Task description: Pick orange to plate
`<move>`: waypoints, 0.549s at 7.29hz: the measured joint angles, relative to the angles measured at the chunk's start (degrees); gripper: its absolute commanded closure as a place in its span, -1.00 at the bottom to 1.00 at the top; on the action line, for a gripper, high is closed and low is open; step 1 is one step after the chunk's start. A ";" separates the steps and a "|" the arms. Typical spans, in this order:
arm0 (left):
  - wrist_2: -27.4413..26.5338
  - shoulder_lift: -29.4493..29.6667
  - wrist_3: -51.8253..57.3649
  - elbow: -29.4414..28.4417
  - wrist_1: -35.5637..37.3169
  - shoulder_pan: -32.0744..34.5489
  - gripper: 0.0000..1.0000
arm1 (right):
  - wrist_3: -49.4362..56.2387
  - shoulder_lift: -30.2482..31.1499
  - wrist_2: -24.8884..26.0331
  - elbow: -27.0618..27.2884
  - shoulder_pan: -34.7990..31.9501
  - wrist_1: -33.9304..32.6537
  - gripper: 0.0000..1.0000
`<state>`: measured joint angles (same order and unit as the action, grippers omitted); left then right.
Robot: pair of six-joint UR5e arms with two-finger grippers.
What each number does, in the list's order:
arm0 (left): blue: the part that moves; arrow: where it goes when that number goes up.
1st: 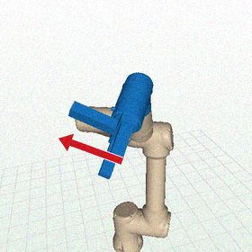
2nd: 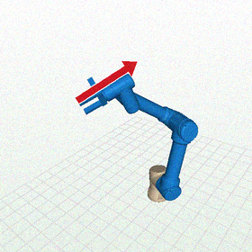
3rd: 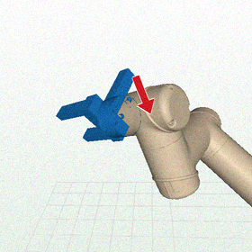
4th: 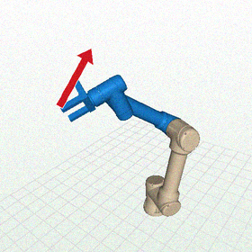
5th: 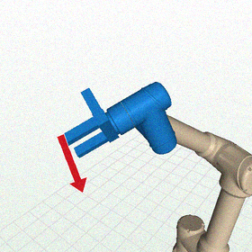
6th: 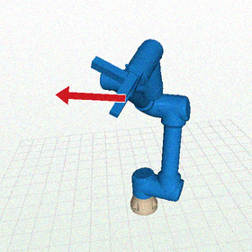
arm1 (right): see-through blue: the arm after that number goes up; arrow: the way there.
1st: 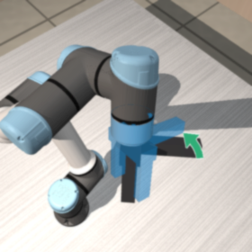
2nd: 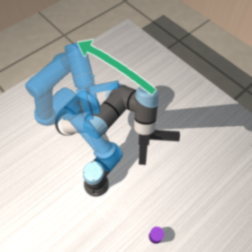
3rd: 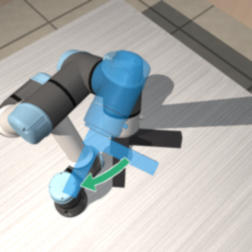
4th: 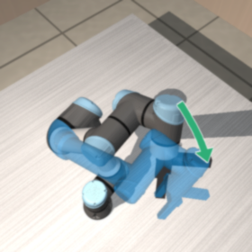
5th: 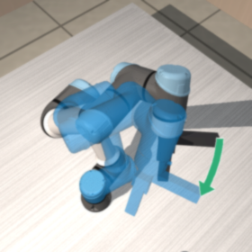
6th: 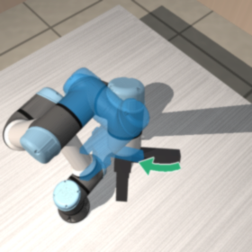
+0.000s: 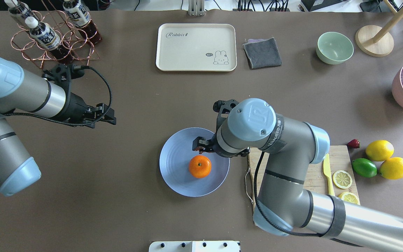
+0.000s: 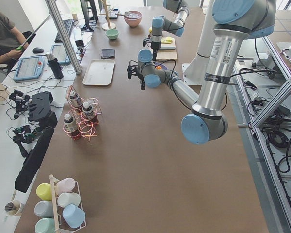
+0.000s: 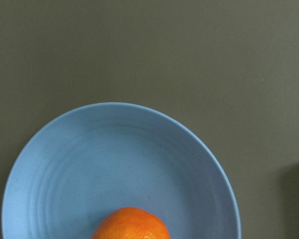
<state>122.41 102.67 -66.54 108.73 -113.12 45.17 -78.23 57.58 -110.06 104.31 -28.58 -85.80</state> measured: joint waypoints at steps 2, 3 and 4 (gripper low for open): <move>7.77 -8.43 18.49 0.21 2.15 10.99 -0.94 | 12.54 8.39 -9.37 7.17 -13.66 -4.84 -1.00; 10.56 -12.85 28.49 -0.89 2.39 17.03 -0.94 | 21.55 14.36 -13.19 9.39 -20.40 -5.61 -1.00; 11.91 -16.69 38.36 -3.06 2.54 22.89 -0.94 | 33.12 20.74 -16.69 10.19 -27.22 -5.90 -1.00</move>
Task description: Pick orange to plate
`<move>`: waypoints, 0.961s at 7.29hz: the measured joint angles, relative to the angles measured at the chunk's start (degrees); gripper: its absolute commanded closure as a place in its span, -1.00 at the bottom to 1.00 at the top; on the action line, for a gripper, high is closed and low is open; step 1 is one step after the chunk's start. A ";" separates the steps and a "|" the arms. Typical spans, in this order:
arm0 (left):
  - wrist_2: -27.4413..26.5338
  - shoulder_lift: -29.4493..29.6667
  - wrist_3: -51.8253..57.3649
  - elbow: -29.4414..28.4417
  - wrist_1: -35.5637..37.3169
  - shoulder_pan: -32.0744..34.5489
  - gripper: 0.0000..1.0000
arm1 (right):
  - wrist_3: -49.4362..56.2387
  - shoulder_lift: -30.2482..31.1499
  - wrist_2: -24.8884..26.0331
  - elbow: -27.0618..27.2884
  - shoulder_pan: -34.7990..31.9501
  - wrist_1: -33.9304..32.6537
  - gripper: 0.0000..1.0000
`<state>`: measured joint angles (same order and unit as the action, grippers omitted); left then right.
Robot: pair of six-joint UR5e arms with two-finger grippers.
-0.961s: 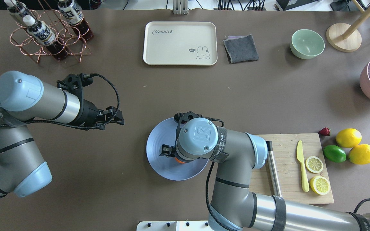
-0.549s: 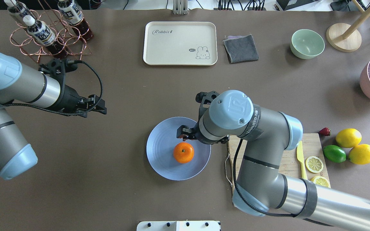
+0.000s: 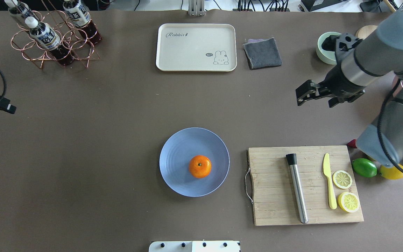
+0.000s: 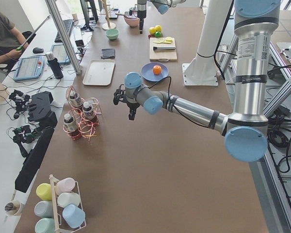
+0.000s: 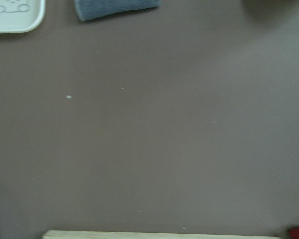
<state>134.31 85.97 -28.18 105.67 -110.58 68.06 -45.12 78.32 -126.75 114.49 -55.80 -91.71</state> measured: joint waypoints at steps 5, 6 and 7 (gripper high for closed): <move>7.53 -3.37 29.10 -13.16 5.02 20.23 -0.94 | 49.24 16.94 -3.25 -10.81 -25.58 -0.10 -1.00; 8.80 -3.41 29.68 -12.57 7.55 21.13 -0.94 | 51.81 17.65 -3.23 -13.57 -28.03 0.19 -1.00; 9.57 -3.54 29.86 -10.23 11.53 21.57 -0.94 | 53.94 18.23 -3.17 -15.23 -29.90 0.30 -1.00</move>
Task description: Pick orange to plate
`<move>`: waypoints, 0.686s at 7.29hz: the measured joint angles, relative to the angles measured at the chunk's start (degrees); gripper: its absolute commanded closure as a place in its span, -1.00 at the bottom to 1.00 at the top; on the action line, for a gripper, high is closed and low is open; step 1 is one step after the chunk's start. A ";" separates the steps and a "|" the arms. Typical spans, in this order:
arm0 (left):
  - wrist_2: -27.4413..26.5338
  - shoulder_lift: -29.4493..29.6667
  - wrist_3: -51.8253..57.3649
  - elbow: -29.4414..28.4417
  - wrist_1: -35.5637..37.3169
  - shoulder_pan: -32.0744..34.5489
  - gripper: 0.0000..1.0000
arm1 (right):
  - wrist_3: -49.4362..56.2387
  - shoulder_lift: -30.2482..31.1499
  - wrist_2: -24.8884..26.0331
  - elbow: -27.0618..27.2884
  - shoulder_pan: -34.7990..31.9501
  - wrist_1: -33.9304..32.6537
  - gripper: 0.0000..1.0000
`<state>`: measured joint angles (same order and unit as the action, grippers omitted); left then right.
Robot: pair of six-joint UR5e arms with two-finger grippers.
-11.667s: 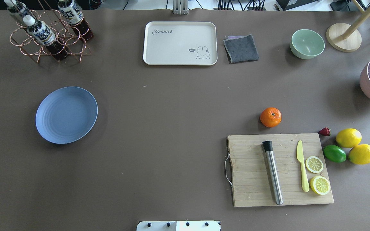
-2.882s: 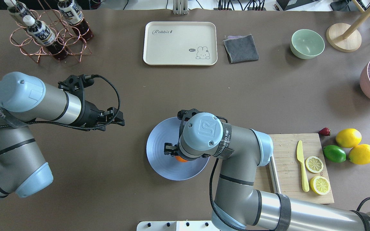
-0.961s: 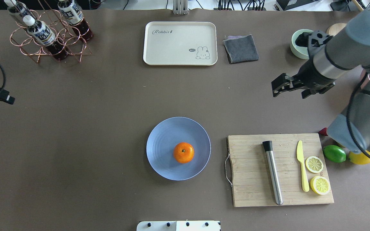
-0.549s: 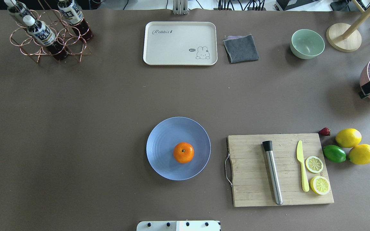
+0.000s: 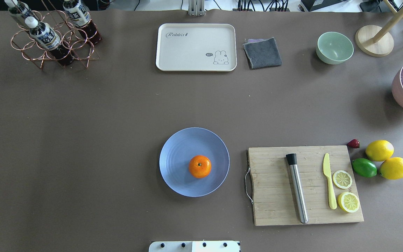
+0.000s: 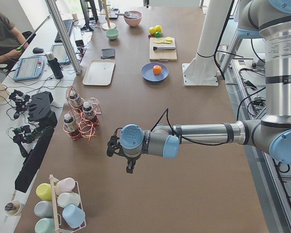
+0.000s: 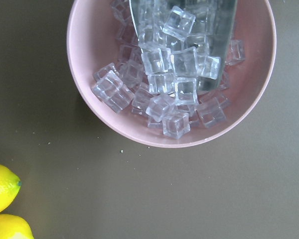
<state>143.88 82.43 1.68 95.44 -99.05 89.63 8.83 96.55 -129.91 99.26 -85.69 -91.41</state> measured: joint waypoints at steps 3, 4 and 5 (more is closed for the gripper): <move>-1.98 -0.45 1.67 5.01 5.72 1.12 -0.94 | 1.99 1.30 0.15 -0.99 -1.69 0.15 -1.00; -5.66 -0.54 1.89 5.23 5.86 1.35 -0.94 | 2.02 1.30 0.24 -1.20 -1.70 0.19 -1.00; -9.54 -0.40 2.02 5.41 5.77 1.45 -0.94 | 1.95 1.22 0.24 -1.36 -1.70 0.23 -1.00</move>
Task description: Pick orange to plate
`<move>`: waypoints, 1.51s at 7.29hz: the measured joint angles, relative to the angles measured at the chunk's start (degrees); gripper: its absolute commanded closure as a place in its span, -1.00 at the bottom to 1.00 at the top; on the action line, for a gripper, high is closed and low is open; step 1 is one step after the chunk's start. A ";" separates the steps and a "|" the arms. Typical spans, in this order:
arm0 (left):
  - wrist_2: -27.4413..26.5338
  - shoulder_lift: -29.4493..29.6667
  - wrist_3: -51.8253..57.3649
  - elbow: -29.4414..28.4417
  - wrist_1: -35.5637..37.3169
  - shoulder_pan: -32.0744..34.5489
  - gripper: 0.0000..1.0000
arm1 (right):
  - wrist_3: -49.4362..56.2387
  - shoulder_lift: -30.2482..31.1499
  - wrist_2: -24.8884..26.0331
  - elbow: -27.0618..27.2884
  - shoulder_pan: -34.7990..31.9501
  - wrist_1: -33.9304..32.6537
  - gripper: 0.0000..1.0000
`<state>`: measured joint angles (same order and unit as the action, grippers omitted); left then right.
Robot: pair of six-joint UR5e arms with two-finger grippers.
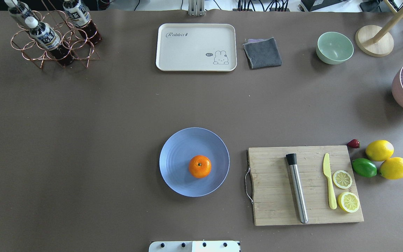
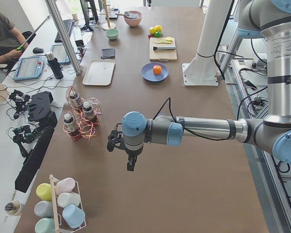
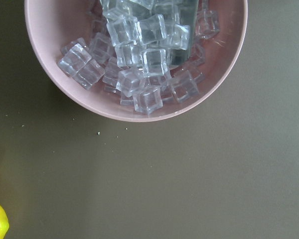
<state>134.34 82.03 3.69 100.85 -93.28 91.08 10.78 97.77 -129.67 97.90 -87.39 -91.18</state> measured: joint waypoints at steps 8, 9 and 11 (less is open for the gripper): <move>-2.77 -0.50 -0.04 -0.24 -0.01 0.67 -0.95 | -0.67 -0.82 -0.27 0.07 0.03 -0.04 -1.00; -2.69 -0.81 -0.07 -0.26 -0.06 0.76 -0.95 | -0.67 -0.85 -0.30 -0.01 0.03 -0.05 -1.00; -2.61 -0.97 -0.31 -0.11 -0.02 0.78 -0.95 | -0.73 -0.90 -0.32 -0.10 0.03 -0.05 -1.00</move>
<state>131.73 81.06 3.38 100.74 -93.30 91.86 10.05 96.87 -129.99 97.80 -87.36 -91.23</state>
